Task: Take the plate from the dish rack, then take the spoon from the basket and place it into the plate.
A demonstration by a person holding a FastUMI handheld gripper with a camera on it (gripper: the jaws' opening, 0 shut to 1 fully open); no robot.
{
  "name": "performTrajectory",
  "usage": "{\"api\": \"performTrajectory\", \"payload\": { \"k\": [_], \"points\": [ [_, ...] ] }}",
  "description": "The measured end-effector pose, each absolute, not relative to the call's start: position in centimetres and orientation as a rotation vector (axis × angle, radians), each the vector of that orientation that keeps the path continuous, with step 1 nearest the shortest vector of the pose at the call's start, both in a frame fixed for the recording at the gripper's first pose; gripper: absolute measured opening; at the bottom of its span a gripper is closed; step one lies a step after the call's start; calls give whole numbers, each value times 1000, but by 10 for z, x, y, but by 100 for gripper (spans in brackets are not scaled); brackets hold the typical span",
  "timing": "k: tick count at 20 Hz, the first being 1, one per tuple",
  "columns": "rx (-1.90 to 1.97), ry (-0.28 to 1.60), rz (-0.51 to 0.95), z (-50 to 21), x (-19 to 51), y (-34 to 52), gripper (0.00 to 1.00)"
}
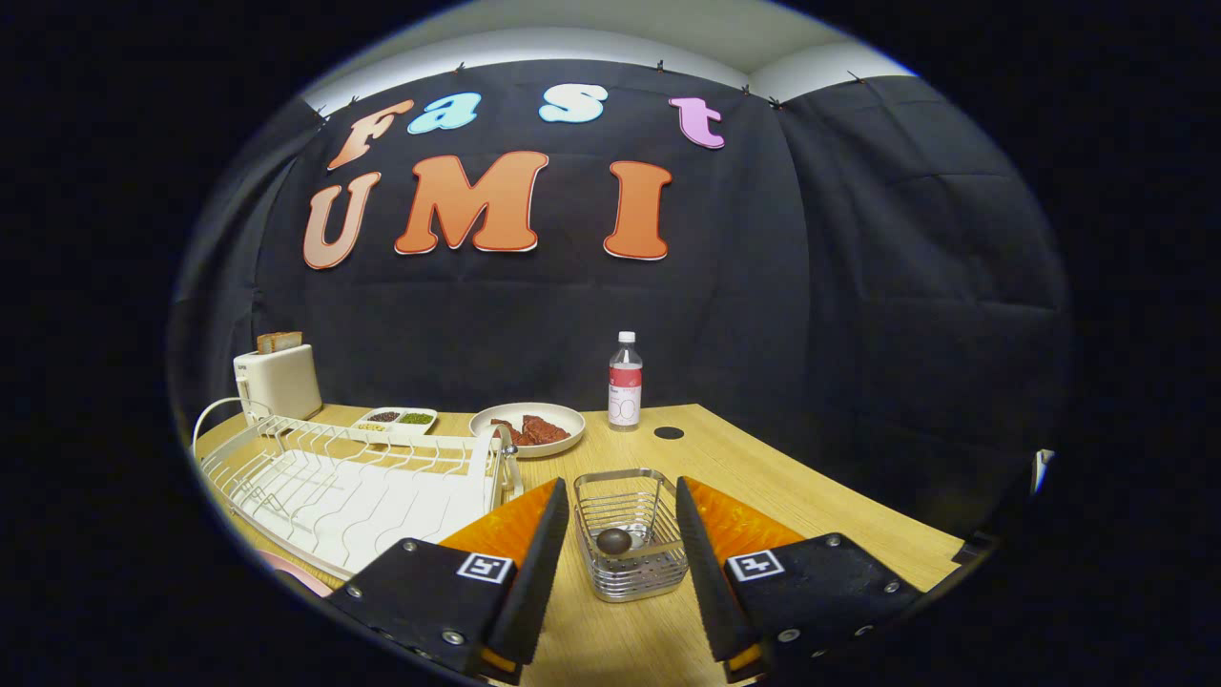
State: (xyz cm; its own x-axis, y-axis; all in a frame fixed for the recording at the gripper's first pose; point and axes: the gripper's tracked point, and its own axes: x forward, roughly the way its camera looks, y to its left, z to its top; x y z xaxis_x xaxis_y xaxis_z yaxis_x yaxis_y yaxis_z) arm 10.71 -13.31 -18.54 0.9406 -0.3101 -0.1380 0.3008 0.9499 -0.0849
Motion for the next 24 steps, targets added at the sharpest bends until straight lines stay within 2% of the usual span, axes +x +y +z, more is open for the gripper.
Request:
{"api": "performTrajectory", "payload": {
  "k": [1, 2, 3, 4, 6, 10, 24],
  "points": [
    [-66, 153, -319, -187, 108, -135, 61],
    [-65, 160, -325, -189, 109, -136, 49],
    [-58, 168, -322, -192, 110, -135, 43],
    [-56, 176, -320, -195, 110, -134, 29],
    [-61, 173, -308, -194, 111, -130, 15],
    [-68, 158, -326, -188, 110, -133, 6],
    [-61, 27, -281, -84, 61, -104, 6]
  ]
}}
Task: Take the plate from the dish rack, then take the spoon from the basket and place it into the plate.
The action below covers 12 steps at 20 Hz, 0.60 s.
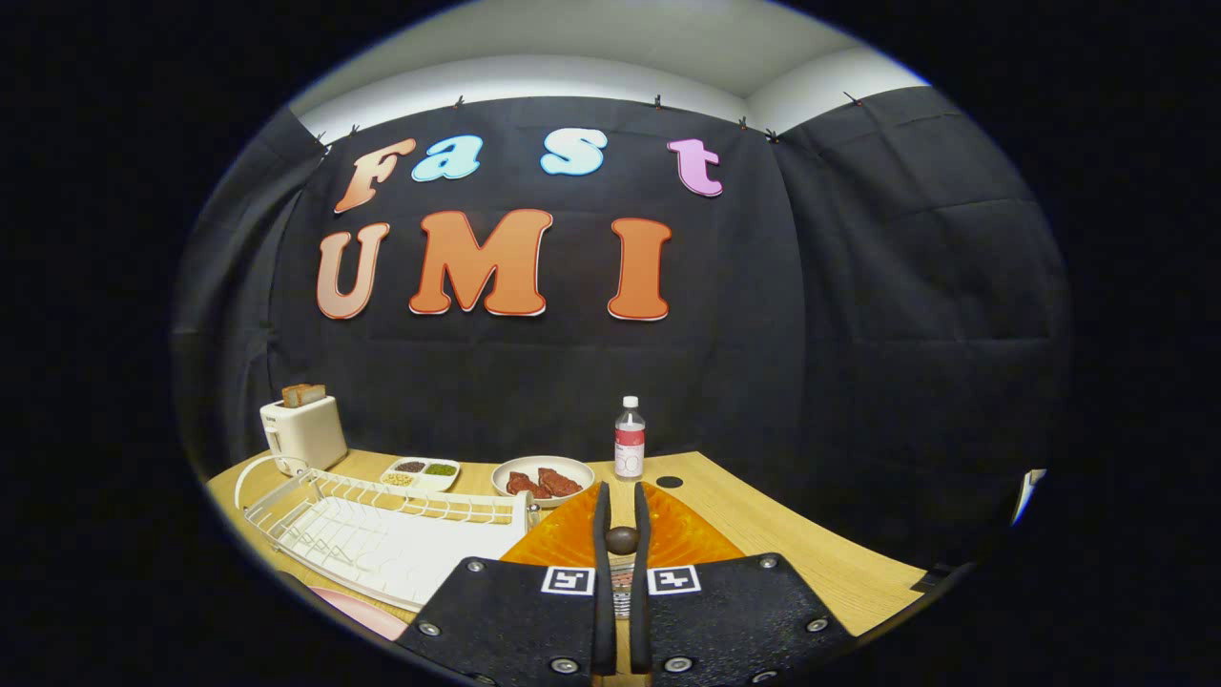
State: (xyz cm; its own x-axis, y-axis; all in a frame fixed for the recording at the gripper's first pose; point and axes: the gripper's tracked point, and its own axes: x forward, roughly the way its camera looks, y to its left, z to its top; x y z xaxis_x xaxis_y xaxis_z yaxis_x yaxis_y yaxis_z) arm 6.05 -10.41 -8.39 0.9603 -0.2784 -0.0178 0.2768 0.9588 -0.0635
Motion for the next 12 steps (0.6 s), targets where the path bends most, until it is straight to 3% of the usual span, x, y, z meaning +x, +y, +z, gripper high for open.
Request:
{"api": "performTrajectory", "payload": {
  "k": [12],
  "points": [
    [-36, 23, -78, -81, -31, 4, 6]
  ]
}}
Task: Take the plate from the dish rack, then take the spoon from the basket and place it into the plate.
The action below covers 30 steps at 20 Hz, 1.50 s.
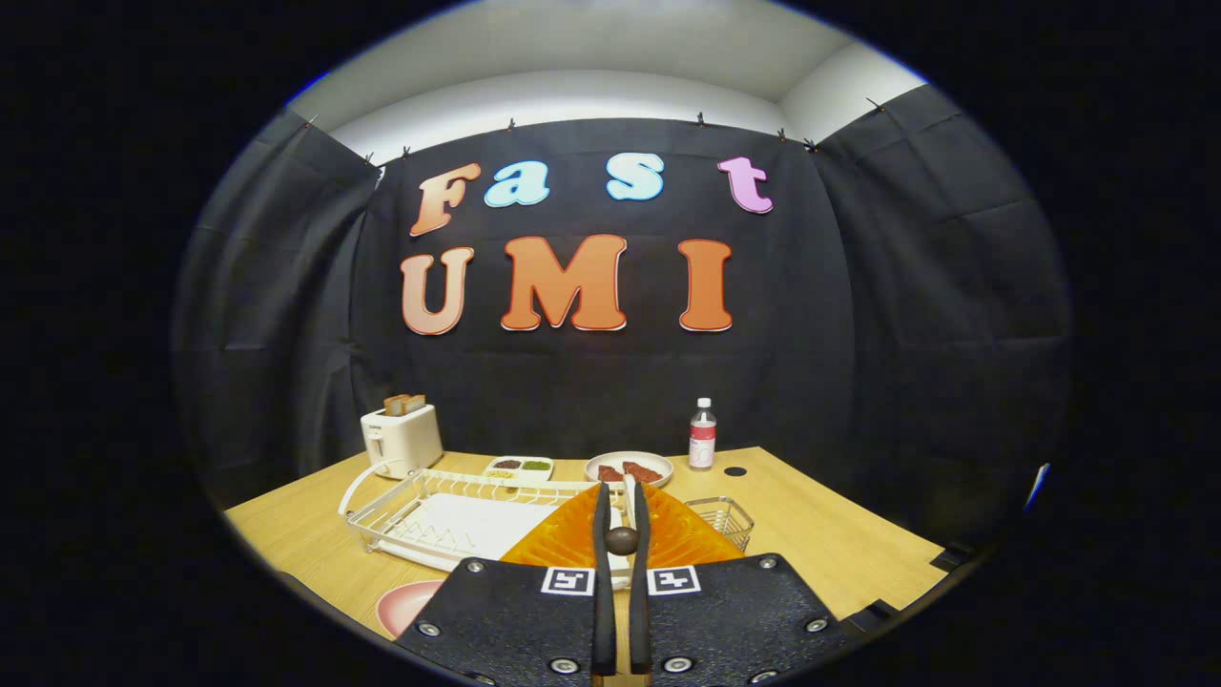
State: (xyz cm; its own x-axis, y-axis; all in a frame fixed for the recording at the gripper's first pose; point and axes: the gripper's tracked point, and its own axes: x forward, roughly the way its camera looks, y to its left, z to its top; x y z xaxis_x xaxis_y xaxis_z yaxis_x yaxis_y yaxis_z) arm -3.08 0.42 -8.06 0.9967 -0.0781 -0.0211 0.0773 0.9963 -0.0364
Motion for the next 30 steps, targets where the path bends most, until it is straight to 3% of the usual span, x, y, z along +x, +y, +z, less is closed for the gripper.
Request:
{"api": "performTrajectory", "payload": {
  "k": [11, 23, 27, 30],
  "points": [
    [-7, 100, 123, -155, -53, 109, 6],
    [-5, 135, 138, -205, -42, 134, 7],
    [-28, 210, 125, -228, -42, 136, 25],
    [-25, 231, 103, -233, -41, 129, 59]
  ]
}}
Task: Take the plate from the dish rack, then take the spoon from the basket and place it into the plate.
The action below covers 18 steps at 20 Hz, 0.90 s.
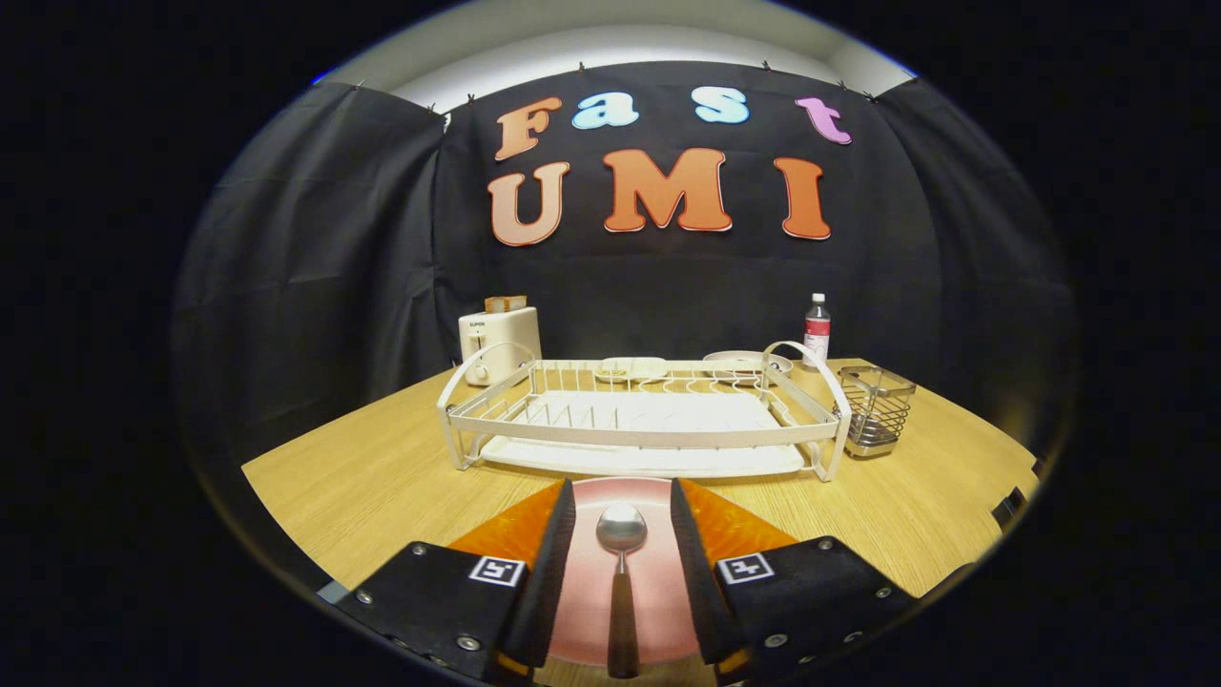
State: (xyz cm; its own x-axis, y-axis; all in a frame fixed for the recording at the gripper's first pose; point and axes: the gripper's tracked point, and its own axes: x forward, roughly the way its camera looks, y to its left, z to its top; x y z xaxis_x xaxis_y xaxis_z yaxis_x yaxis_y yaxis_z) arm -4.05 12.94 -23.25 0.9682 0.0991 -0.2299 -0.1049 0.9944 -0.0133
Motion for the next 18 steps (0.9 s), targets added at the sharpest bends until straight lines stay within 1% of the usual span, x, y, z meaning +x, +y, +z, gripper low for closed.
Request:
{"api": "performTrajectory", "payload": {
  "k": [1, 2, 3, 4, 5, 7, 18],
  "points": [
    [-26, 231, 96, -232, -39, 127, 64],
    [-27, 230, 92, -230, -38, 125, 76],
    [-30, 227, 86, -228, -37, 122, 80],
    [-35, 222, 78, -224, -35, 118, 91],
    [-40, 217, 70, -220, -35, 111, 96],
    [-50, 201, 54, -208, -30, 100, 97],
    [-22, 138, -17, -117, -10, 6, 97]
  ]
}}
